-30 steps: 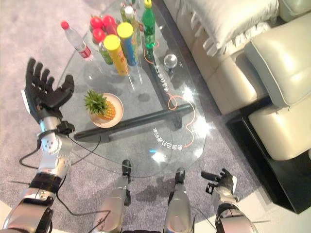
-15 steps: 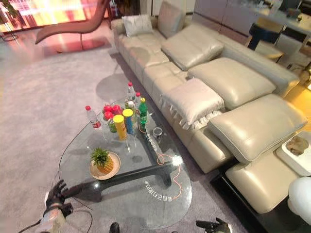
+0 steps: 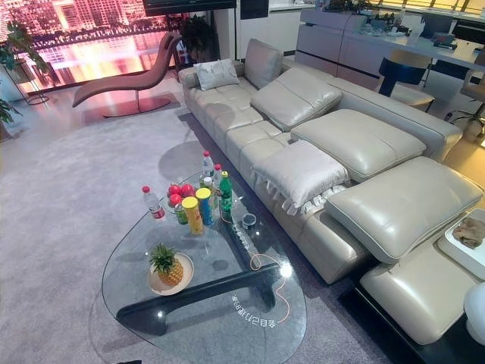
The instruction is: Pick up the fruit to the plate
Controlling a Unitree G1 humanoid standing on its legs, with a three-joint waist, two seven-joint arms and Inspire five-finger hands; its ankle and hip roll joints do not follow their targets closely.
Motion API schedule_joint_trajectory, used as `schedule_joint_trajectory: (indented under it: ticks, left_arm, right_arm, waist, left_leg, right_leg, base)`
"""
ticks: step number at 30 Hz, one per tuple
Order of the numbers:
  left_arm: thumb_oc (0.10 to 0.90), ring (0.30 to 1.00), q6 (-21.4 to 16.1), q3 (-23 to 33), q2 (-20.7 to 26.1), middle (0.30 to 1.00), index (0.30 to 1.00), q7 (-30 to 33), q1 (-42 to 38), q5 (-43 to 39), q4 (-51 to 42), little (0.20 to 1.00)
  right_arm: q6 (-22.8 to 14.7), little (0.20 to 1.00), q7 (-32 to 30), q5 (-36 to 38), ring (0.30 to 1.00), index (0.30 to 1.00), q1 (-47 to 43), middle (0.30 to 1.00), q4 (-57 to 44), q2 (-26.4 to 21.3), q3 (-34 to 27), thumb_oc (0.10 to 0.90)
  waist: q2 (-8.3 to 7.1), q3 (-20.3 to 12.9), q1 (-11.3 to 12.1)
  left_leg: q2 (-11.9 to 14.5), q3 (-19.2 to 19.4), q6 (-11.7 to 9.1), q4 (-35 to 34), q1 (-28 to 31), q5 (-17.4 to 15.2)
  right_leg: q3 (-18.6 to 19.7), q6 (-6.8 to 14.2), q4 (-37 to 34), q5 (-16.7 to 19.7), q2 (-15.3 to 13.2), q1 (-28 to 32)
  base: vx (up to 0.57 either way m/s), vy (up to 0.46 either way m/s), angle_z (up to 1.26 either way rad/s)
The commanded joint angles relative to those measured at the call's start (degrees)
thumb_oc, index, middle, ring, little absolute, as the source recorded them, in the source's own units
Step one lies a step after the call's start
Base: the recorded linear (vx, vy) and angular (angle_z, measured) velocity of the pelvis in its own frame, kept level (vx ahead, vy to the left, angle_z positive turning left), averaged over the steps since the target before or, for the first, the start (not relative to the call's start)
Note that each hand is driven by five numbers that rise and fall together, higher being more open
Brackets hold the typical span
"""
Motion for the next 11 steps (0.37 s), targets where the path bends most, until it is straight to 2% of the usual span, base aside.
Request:
schedule_joint_trajectory:
  ticks: [1, 6, 11]
  left_arm:
    - [0.800, 0.900, 1.7, -0.7, 0.4, 0.900, 0.900, -3.5, -6.9, 1.7, 2.2, 0.900]
    - [0.800, 0.900, 2.6, -1.3, 0.1, 0.900, 0.900, -4.1, -7.0, 1.9, 2.7, 0.900]
    - [0.800, 0.900, 2.0, -1.2, -0.2, 0.900, 0.900, -4.2, -6.6, 2.0, 2.7, 0.900]
  right_arm:
    - [0.1, 0.900, 1.6, -1.6, 0.900, 0.900, -5.0, 0.900, 3.1, -0.1, 1.3, 0.800]
    - [0.6, 0.900, 1.3, -1.7, 0.900, 0.900, -5.4, 0.900, 3.1, -0.2, 1.7, 0.800]
    - [0.8, 0.900, 1.0, -1.8, 0.900, 0.900, -5.3, 0.900, 3.2, 0.0, 1.9, 0.800]
  waist:
    - [-0.36, 3.2, 0.1]
    - [-0.25, 3.2, 0.0]
    - [-0.31, 2.7, 0.0]
  left_leg:
    - [1.9, 2.3, -0.9, 0.3, 4.1, -2.8]
    - [2.0, 2.3, -0.8, 0.3, 4.5, -3.0]
    - [2.1, 2.2, -0.9, 0.3, 5.0, -3.3]
  right_leg:
    - [-1.3, 0.4, 2.2, 1.0, -1.4, 0.1]
    - [-1.2, 0.3, 2.3, 0.7, -1.3, 0.2]
    - [-1.2, 0.4, 1.7, 0.9, -1.4, 0.9]
  base:
    - [0.00, 0.000, 0.00]
    - [0.01, 0.001, 0.00]
    - [0.03, -0.002, 0.00]
